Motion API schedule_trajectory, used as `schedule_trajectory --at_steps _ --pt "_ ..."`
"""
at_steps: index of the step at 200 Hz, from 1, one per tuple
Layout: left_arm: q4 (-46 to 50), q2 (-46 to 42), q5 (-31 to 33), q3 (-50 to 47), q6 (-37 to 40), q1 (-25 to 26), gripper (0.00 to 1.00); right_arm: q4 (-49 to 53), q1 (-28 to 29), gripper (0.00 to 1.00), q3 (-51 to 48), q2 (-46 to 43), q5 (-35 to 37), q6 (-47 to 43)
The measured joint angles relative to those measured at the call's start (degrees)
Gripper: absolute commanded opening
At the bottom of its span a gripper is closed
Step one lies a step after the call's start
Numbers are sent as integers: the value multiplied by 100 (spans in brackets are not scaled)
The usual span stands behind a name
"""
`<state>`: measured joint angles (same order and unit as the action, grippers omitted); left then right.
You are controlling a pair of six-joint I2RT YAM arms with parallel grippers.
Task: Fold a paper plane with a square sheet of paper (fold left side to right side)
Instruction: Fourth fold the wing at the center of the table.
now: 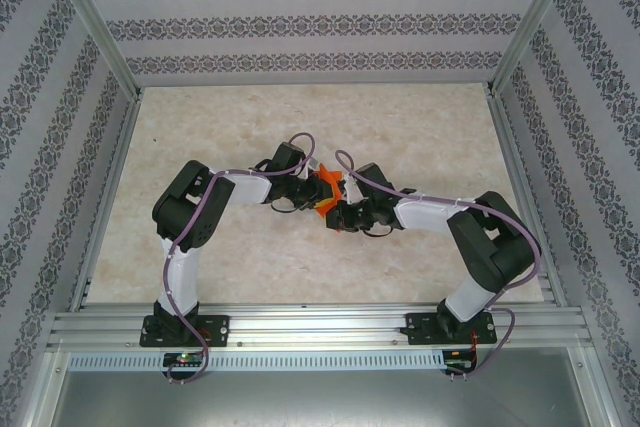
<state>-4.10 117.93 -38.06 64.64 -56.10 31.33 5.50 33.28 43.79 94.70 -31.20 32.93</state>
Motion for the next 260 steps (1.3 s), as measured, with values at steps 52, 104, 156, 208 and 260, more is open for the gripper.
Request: schedule_trajectory --at_steps 52,104,156,208,260 --pt "0 0 2 -4 2 -2 21 184 0 15 219 122 269 -66" --pt "0 0 2 -4 2 -2 21 234 -4 15 216 164 334 -66" --pt "0 0 2 -4 2 -2 21 232 -74 15 116 188 374 -61" --pt "0 0 7 -4 2 -2 21 210 -118 15 68 236 372 -61" --pt "2 -2 15 -4 4 0 21 151 -118 15 68 310 310 -61"
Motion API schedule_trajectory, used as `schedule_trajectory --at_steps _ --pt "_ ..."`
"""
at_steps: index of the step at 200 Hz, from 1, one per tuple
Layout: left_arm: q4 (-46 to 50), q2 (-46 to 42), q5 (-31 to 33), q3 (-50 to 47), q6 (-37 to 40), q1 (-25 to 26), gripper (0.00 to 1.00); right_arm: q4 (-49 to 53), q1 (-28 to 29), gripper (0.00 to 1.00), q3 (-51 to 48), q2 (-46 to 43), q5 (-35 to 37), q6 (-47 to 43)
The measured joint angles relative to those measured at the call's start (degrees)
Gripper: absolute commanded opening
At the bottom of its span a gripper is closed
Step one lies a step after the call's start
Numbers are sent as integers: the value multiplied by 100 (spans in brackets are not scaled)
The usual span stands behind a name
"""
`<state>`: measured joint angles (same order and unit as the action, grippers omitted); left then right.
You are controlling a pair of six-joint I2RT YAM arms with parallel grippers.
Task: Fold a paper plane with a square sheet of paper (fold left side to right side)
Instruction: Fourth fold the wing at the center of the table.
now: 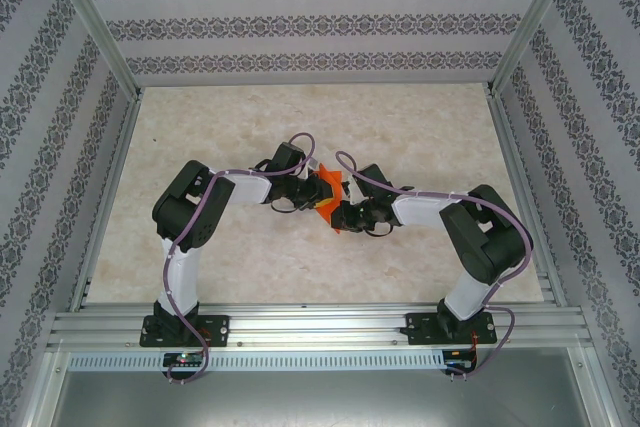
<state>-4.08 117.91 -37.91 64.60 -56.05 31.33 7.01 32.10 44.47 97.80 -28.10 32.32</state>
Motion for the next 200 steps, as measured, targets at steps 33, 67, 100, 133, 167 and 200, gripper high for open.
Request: schedule_trajectory --at_steps 33,67,100,133,167,200 --pt "0 0 0 0 0 0 21 -33 0 15 0 52 -13 2" --pt "0 0 0 0 0 -2 21 -35 2 15 0 76 -22 0" --pt "74 0 4 46 7 -17 21 4 2 11 2 96 24 -2" --pt "450 55 46 280 94 -35 22 61 4 4 7 101 72 -2" --pt "881 219 188 704 291 -138 22 90 7 2 17 101 85 -4" --pt "1178 409 223 1080 422 -232 23 92 17 1 37 118 96 -4"
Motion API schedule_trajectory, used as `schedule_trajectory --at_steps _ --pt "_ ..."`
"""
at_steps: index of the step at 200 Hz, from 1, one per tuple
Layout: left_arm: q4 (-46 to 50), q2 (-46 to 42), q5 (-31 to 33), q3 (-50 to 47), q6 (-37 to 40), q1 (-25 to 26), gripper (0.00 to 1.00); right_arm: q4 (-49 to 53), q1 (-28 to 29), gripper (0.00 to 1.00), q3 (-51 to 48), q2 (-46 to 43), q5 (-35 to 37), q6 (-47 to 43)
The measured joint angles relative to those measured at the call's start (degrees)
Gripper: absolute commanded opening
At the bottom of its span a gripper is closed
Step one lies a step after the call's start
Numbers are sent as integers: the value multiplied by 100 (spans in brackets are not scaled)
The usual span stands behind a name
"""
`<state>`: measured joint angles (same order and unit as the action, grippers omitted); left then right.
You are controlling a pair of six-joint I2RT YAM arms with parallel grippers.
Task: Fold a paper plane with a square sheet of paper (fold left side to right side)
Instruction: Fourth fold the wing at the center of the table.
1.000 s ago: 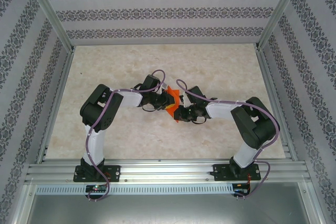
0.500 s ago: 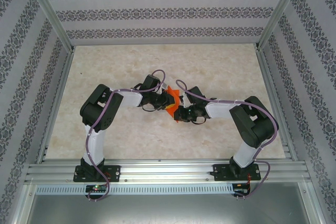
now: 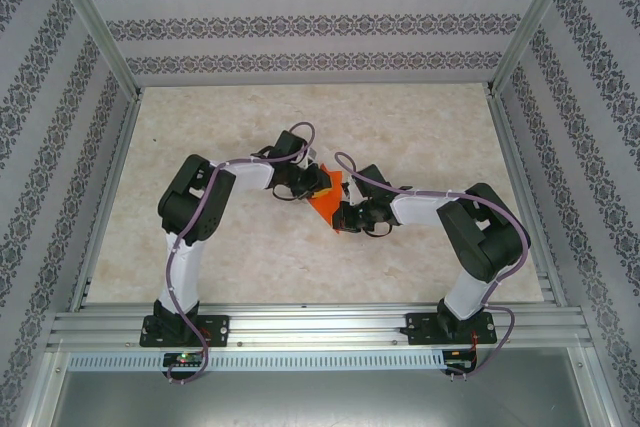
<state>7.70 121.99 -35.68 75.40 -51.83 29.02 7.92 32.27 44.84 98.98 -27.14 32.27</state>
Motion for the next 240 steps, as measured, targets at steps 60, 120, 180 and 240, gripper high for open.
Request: schedule_trajectory --at_steps 60,120,180,240 --pt "407 341 138 673 245 -184 23 -24 26 1 17 24 22 0" --pt "693 837 306 1563 428 -605 24 -24 26 1 17 24 22 0" --pt "863 590 398 1412 758 -739 27 2 24 2 39 26 13 -42" --pt "597 -1296 378 -229 848 -566 26 37 20 2 55 31 11 -85"
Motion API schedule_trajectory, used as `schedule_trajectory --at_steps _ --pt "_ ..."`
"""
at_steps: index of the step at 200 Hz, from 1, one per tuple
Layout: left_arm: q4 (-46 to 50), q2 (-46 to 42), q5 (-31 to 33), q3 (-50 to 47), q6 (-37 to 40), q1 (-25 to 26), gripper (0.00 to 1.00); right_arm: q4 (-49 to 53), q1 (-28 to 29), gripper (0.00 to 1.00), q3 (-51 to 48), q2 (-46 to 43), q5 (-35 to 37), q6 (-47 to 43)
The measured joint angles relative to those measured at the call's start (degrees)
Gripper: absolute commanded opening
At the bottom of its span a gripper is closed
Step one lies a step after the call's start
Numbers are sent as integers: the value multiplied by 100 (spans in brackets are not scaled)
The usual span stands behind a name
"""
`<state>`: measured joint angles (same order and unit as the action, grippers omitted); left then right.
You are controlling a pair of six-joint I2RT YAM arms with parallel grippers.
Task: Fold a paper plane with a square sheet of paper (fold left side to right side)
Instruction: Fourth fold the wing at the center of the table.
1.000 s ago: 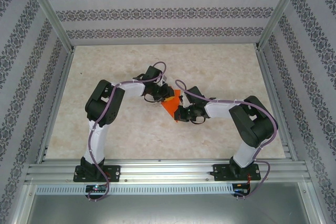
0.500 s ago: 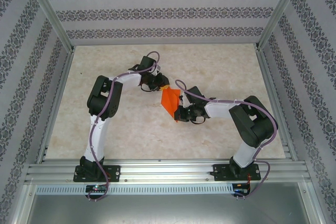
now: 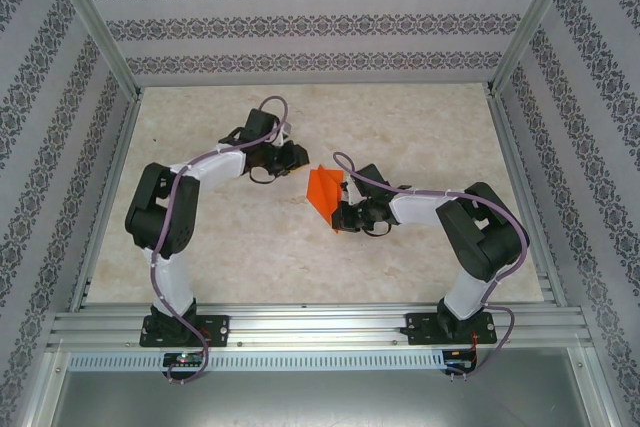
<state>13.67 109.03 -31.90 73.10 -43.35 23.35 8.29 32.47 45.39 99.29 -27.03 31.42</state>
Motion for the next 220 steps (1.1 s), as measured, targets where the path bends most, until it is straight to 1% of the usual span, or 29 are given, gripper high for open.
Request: schedule_trajectory --at_steps 16,37,59,86,120,148,182,220 --pt "-216 -52 -125 -219 -42 321 25 0 0 2 0 0 0 -2" --pt "-428 94 -308 -409 -153 745 25 4 -26 2 0 0 -4 -2" --pt "-649 372 -496 -407 -289 973 25 11 -35 2 0 0 -20 -4" --pt "-944 723 -599 -391 -485 977 25 15 -35 2 0 0 -22 -4" --pt "-935 1047 -498 -129 -509 968 25 22 -35 2 0 0 -22 -4" --pt "-935 1198 -356 33 -509 861 24 22 -35 2 0 0 -22 -26" --pt "-918 1266 -411 90 -507 741 24 -13 -35 2 -31 -15 -24 -70" --pt "-693 1370 -485 293 -448 739 24 -63 -37 2 -87 -74 -22 -109"
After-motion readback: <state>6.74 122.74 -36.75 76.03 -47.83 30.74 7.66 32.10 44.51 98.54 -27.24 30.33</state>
